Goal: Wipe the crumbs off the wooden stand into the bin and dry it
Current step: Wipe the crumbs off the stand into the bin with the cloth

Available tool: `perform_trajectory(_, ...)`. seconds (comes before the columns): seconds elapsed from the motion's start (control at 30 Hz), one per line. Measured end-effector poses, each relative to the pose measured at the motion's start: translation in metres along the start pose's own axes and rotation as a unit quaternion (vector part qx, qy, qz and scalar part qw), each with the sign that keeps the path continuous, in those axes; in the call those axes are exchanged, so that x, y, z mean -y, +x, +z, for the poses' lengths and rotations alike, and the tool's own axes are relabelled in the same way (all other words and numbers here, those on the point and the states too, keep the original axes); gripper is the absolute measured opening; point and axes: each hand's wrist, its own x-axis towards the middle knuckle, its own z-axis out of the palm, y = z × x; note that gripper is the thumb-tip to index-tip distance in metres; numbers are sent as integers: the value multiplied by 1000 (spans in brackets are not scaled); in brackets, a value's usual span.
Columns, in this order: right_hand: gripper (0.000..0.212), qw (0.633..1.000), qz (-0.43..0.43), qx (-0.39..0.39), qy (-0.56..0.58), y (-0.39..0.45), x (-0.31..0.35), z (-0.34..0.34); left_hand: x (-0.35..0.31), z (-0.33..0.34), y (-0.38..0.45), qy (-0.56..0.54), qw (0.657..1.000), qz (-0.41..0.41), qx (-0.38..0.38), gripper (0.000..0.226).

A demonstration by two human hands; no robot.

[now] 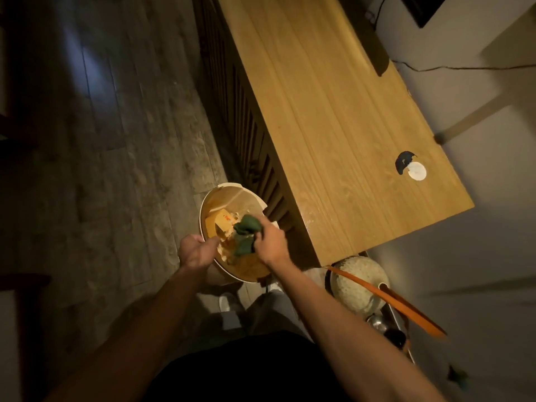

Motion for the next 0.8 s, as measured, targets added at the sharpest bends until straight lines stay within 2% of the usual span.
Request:
perform_trajectory(0.13, 53, 998, -33, 37, 37, -9, 30, 15, -11, -16, 9, -33, 999, 1, -12, 27)
perform_trajectory(0.23, 49, 996, -16, 34, 80, -11, 34, 7, -21, -30, 11, -57, 998, -3, -16, 25)
perform_trajectory(0.37, 42, 991, 14, -5, 136, -1, 41, -21, -40, -58, 13, -90, 996, 4, -24, 24)
perform_trajectory(0.57, 37, 976, 2, -75, 204, 43, 82, -52, -81, -93, 28, -115, 991, 50, -36, 20)
perform_trajectory(0.8, 31, 967, -2, -71, 243, 99, 108, -53, -126, -113, 71, -139, 989, 50, -28, 19)
